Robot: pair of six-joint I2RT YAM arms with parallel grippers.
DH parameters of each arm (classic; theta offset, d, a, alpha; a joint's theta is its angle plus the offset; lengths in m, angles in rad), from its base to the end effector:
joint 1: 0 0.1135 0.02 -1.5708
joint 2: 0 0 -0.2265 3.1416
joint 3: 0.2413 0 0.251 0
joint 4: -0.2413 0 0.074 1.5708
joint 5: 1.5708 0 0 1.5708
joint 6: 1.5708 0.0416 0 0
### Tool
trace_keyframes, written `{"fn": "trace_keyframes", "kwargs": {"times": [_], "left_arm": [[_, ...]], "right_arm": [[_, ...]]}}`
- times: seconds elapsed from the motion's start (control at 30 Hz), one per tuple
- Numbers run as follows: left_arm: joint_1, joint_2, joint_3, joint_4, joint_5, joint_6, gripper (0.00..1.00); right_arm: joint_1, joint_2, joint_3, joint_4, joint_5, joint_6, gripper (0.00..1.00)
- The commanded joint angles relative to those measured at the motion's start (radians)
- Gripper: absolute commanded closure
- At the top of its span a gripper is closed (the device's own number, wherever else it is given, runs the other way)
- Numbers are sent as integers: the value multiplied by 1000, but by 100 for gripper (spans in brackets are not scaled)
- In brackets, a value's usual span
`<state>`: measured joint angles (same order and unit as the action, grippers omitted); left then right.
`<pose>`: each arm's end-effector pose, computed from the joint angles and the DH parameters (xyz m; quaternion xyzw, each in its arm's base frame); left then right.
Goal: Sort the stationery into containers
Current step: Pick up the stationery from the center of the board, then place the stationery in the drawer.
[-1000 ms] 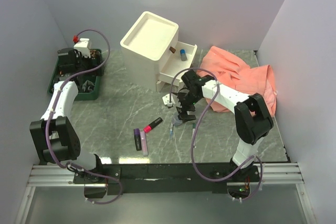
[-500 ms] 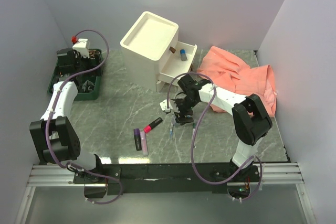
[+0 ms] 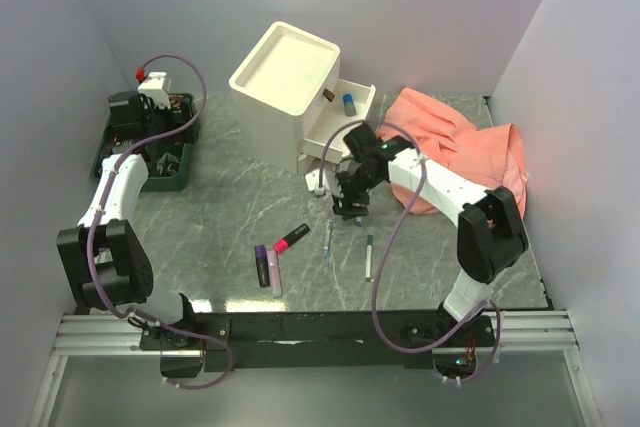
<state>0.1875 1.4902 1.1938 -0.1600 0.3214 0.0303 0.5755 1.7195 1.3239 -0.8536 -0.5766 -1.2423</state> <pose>0.3505 0.0531 0.2754 0.0186 0.8419 -0.0783 0.5337 0.2695 0.2019 0.1956 -0.7745 0.5457 0.2150 0.2369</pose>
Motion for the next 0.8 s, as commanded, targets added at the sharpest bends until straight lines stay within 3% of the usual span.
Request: {"fn": "trace_keyframes", "kwargs": {"times": [0.0, 0.17, 0.37, 0.77], "left_arm": [[4, 22, 70, 60, 42, -24, 1], [4, 57, 130, 73, 48, -64, 1], [6, 100, 185, 79, 56, -78, 0], [6, 131, 196, 85, 64, -96, 0]], "right_arm": [[-40, -106, 182, -65, 0, 32, 59], [-112, -64, 364, -36, 5, 130, 59], [-192, 150, 687, -58, 13, 265, 60], [-209, 376, 877, -12, 93, 287, 55]]}}
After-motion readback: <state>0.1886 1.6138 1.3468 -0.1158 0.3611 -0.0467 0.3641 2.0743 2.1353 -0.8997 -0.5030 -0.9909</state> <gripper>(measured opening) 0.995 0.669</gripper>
